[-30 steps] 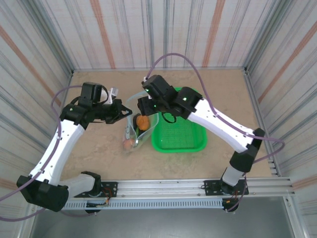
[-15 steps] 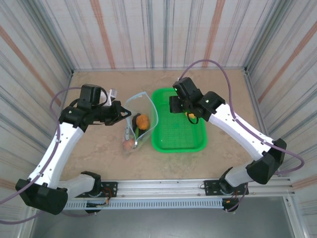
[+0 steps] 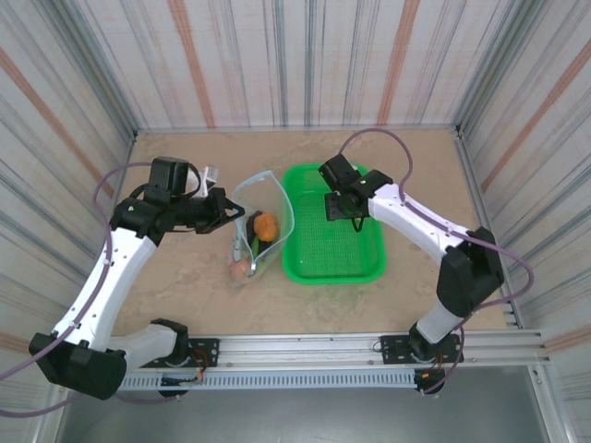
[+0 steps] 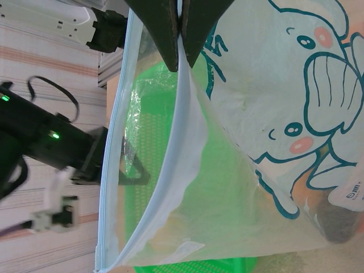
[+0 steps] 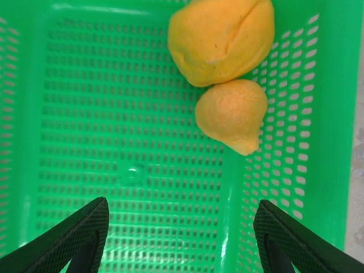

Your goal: Place the food in the zip-top bag and seal the zipper

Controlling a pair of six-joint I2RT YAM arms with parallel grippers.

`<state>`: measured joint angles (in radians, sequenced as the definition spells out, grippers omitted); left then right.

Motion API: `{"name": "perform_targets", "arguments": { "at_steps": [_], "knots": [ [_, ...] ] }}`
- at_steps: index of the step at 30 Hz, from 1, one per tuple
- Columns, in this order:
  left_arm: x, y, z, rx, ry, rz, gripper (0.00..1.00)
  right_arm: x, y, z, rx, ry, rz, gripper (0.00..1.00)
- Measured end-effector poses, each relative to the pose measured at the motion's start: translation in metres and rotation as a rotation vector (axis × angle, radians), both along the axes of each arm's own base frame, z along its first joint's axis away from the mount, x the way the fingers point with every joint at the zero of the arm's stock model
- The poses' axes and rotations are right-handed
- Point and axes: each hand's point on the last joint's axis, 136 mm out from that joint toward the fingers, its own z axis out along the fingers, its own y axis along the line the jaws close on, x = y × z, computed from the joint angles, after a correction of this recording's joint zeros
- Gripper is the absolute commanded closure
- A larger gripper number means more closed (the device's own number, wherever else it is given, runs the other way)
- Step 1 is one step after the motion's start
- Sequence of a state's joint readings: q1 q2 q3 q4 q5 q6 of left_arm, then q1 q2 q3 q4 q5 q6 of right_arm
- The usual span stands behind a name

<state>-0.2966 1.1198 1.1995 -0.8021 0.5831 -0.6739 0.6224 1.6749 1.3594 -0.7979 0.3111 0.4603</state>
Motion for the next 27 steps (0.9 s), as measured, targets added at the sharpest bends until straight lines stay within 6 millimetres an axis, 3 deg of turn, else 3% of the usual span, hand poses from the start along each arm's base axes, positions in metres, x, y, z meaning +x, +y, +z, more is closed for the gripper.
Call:
{"name": "perform_targets", "arguments": {
  "at_steps": [3,13,27],
  "knots": [
    [0.0,0.0,0.0,0.0,0.0,0.0,1.0,0.007,-0.005,-0.023,-0.057,0.041,-0.008,0.29],
    [-0.001,0.0,0.0,-0.001,0.0,-0.001,1.0,0.037,-0.012,-0.062,-0.183,0.08,-0.019,0.28],
    [-0.003,0.0,-0.004,0.0,0.009,-0.003,1.0,0.051,-0.021,-0.071,-0.23,0.078,-0.03,0.26]
  ]
}}
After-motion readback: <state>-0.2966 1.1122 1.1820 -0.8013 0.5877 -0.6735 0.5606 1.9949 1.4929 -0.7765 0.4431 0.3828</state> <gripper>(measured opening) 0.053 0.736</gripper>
